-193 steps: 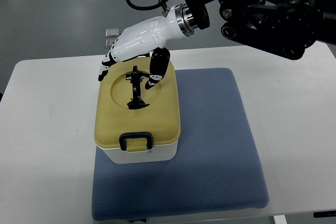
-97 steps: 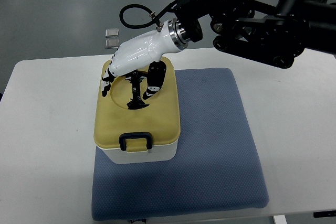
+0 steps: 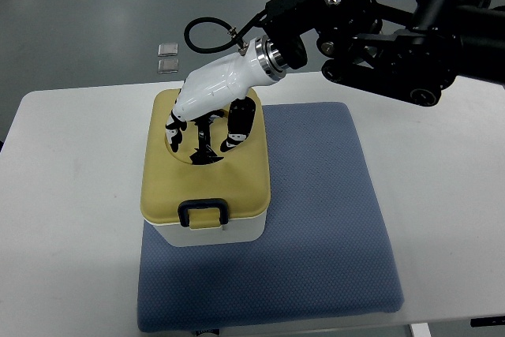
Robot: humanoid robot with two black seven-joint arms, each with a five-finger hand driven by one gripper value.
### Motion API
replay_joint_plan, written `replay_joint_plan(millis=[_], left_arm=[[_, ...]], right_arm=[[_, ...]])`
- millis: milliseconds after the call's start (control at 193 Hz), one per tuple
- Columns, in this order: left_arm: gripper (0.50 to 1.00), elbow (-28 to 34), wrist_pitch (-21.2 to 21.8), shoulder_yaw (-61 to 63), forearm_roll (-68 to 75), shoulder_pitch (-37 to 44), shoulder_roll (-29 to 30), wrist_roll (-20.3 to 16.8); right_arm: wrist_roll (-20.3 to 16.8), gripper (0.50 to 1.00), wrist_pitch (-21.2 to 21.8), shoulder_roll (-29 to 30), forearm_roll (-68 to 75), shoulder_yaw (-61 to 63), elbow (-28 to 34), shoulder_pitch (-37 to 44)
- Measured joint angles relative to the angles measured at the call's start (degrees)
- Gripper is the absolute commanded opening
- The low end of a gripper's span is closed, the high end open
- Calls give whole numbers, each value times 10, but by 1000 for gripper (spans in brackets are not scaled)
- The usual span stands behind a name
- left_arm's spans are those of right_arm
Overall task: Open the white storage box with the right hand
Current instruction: 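Lower the right hand and close its fingers around the black lid handle, then lift the yellow lid off the box with the right hand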
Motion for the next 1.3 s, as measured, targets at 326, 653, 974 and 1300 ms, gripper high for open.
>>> replay_joint_plan(millis=[326,653,974,1300], left_arm=[[1000,2,0,0,0,0,0,0],[1000,3,0,0,0,-1,0,0],[1000,4,0,0,0,-1,0,0],[1000,4,0,1,0,-1,0,0]], right_arm=[[-4,613,-1,0,-7,-5,-2,-1],[-5,545,-2,1,-13,-6,-2,6],[-5,500,-9,0,-17,-6,-2,10],[-3,500,-10,-1,-14,1,-2,37]])
